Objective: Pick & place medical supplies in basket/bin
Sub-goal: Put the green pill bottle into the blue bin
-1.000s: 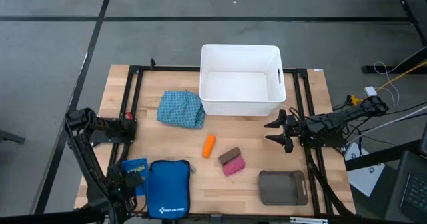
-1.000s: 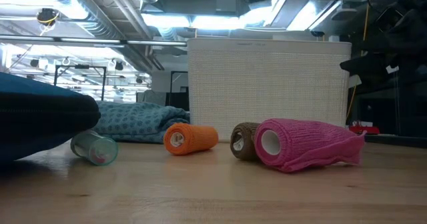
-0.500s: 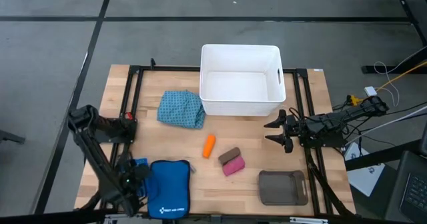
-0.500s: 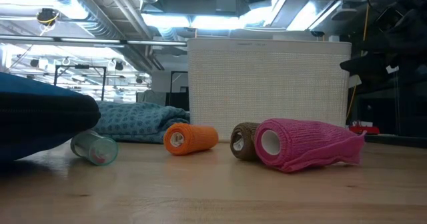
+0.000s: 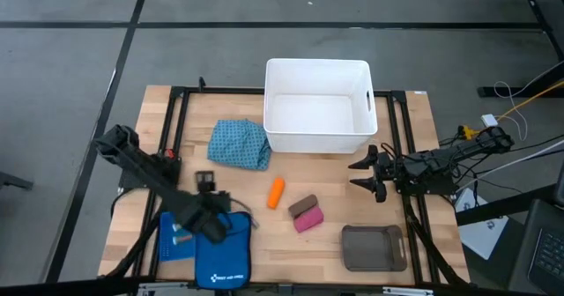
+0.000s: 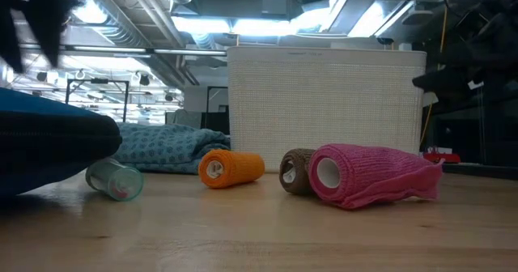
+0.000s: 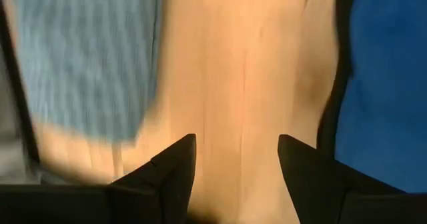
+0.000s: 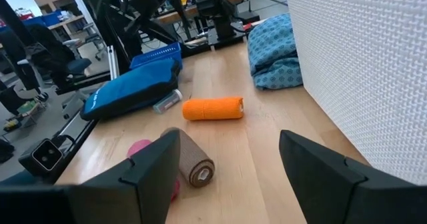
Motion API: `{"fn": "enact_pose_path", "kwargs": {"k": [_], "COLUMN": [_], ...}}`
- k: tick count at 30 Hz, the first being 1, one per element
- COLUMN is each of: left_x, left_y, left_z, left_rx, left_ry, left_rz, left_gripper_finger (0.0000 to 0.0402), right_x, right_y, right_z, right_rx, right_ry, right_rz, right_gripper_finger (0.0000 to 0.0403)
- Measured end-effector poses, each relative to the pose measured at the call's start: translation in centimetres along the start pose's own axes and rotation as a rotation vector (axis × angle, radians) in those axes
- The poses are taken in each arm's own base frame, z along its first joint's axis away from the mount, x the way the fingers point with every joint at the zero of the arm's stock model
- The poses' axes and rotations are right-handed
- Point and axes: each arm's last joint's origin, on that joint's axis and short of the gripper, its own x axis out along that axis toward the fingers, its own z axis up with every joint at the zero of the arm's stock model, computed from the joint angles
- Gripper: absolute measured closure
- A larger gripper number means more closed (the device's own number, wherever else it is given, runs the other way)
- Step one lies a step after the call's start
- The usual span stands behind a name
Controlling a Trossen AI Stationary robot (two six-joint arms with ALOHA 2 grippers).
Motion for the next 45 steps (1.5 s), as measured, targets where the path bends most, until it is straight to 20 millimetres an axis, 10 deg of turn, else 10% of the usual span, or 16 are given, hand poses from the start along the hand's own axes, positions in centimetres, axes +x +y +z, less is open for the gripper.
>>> {"fn": "enact_pose_path", "kwargs": {"k": [15, 24, 34, 45], "left_x": [2.1, 5.0, 3.6, 5.8], "left_y": [3.3, 0.1, -3.1, -5.1], "left_z": [7.0, 9.4, 13.5, 13.4], "left_rx": [0.254, 0.447, 0.612, 0.664], "left_ry": [-0.325, -0.193, -0.189, -0.074], "left_rz": [-0.175, -0.207, -0.242, -0.305], "left_gripper_finger": [0.0192, 0.0192, 0.0192, 0.0192], "right_x": [0.3, 0.5, 0.5, 0.6], "right_y": [0.0, -0.1, -0.1, -0.1], "right_z": [-0.4, -0.7, -0.8, -1.0], "right_rx": [-0.011, 0.032, 0.051, 0.046], "right_ry": [0.044, 0.073, 0.092, 0.105], "right_rz": [-0.016, -0.020, -0.018, -0.024], "right_gripper_finger": [0.0147, 0.0147, 0.0147, 0.0147]}}
